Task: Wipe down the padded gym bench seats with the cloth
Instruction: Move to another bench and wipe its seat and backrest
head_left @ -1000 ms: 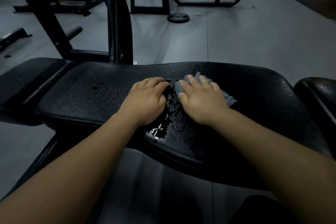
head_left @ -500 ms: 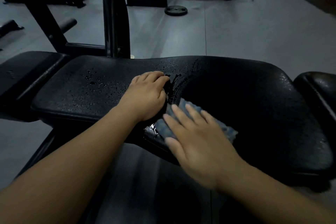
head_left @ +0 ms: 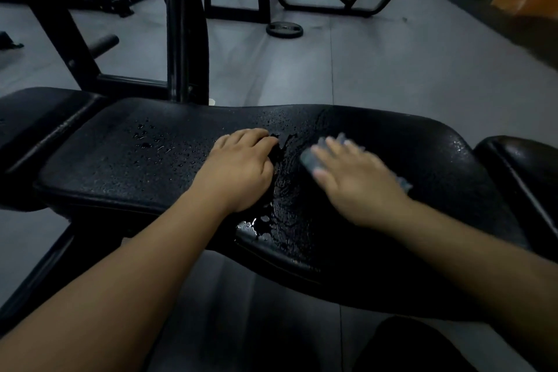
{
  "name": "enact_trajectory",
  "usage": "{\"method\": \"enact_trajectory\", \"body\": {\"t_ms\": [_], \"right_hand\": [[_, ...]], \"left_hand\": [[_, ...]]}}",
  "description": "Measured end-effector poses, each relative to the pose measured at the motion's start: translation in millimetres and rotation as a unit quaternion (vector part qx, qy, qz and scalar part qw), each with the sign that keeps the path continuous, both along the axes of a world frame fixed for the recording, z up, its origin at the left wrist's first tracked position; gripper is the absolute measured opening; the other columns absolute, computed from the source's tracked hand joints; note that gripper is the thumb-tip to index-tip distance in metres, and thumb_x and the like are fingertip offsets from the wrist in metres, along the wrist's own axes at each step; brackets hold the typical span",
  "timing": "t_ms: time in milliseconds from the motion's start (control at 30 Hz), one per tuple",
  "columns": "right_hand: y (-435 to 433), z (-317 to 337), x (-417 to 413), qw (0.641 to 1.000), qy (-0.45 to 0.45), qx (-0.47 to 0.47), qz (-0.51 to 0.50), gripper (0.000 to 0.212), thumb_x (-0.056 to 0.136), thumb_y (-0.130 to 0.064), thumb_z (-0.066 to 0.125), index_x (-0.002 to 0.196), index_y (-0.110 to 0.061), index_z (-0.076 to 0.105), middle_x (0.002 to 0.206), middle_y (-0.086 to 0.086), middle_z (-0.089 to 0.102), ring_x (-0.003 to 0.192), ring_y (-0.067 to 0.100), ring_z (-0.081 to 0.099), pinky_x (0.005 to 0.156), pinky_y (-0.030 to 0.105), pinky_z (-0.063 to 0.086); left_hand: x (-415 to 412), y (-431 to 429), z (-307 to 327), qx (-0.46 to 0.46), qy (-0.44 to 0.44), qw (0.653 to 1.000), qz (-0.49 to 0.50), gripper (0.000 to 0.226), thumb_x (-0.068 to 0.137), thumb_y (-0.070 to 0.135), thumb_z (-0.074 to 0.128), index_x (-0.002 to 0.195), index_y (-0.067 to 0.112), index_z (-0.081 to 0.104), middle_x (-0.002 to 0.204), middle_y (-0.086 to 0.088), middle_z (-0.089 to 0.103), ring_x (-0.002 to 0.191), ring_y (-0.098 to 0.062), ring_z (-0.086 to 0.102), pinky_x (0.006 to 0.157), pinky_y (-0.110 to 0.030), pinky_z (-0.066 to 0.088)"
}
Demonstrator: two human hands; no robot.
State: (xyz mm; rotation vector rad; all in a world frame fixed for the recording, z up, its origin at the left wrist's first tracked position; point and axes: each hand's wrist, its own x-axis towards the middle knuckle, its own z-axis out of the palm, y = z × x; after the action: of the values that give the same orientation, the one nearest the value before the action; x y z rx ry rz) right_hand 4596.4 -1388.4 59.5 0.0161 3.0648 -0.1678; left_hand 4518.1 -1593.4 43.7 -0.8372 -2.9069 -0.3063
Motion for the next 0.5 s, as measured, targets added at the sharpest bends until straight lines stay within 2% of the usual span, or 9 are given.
{"method": "enact_trajectory", "body": {"t_ms": [67,100,200,267,300,367,433,500], "right_hand": [[-2,0,-44,0.997,0.003,0.006,-0.074,0.058,0.104,-0.053,0.014,0.159,-0.034,0.011,0.169,-0.002,0.003,0.154,0.028,0.003,0.122,0.05,0.007],[-14,-2,-54,0.997,0.008,0.012,-0.08,0.058,0.104,-0.053,0.016,0.159,-0.033,0.012,0.169,-0.001,0.003,0.154,0.03,0.003,0.122,0.052,0.006],[-43,-3,-24,0.999,0.023,0.021,0.026,0.058,0.104,-0.052,0.016,0.159,-0.033,0.012,0.168,-0.002,0.004,0.154,0.027,0.003,0.123,0.049,0.007],[-35,0,15,0.995,0.033,-0.002,0.096,0.061,0.1,-0.054,0.008,0.158,-0.036,0.015,0.168,-0.008,0.006,0.154,0.02,0.004,0.123,0.044,0.009],[-23,3,20,0.994,0.03,-0.019,0.099,0.065,0.097,-0.055,0.005,0.158,-0.037,0.017,0.167,-0.01,0.007,0.154,0.017,0.005,0.123,0.041,0.01],[6,2,-8,0.998,0.02,-0.03,0.042,0.064,0.098,-0.058,0.004,0.158,-0.038,0.018,0.167,-0.011,0.008,0.154,0.015,0.006,0.123,0.039,0.01],[15,-1,-55,0.999,0.02,-0.015,-0.037,0.058,0.104,-0.054,0.01,0.158,-0.036,0.019,0.168,-0.007,0.009,0.154,0.02,0.007,0.123,0.045,0.01],[-4,-4,-82,0.998,0.023,0.001,-0.062,0.055,0.104,-0.051,0.013,0.157,-0.037,0.018,0.168,-0.004,0.008,0.154,0.026,0.006,0.122,0.051,0.009]], "left_hand": [[-1,2,2,-0.006,-0.001,1.0,-0.001,0.062,0.09,0.04,0.02,0.149,0.029,0.037,0.157,0.003,0.033,0.145,-0.019,0.026,0.119,-0.047,0.021],[-4,3,3,-0.01,-0.003,1.0,-0.004,0.064,0.089,0.041,0.02,0.149,0.029,0.037,0.157,0.003,0.033,0.145,-0.02,0.026,0.119,-0.047,0.021],[-20,7,7,-0.019,-0.016,0.999,-0.023,0.067,0.085,0.044,0.02,0.148,0.03,0.039,0.157,0.001,0.034,0.145,-0.022,0.029,0.118,-0.046,0.024],[-28,11,9,-0.019,-0.021,0.999,-0.022,0.067,0.085,0.044,0.021,0.147,0.031,0.041,0.156,0.001,0.035,0.144,-0.023,0.029,0.117,-0.047,0.025],[-28,12,8,-0.018,-0.018,0.999,-0.018,0.066,0.085,0.044,0.021,0.147,0.031,0.04,0.156,0.001,0.035,0.144,-0.023,0.029,0.117,-0.047,0.024],[-24,13,3,-0.018,-0.012,1.0,-0.012,0.066,0.088,0.044,0.02,0.15,0.03,0.037,0.158,0.001,0.032,0.146,-0.022,0.025,0.119,-0.047,0.021],[-21,11,-1,-0.016,-0.013,1.0,-0.013,0.065,0.09,0.044,0.018,0.151,0.031,0.034,0.16,0.002,0.029,0.148,-0.021,0.022,0.121,-0.048,0.018],[-21,9,-2,-0.011,-0.016,1.0,-0.012,0.065,0.09,0.044,0.019,0.152,0.031,0.034,0.161,0.003,0.029,0.149,-0.021,0.021,0.121,-0.047,0.017]]}}
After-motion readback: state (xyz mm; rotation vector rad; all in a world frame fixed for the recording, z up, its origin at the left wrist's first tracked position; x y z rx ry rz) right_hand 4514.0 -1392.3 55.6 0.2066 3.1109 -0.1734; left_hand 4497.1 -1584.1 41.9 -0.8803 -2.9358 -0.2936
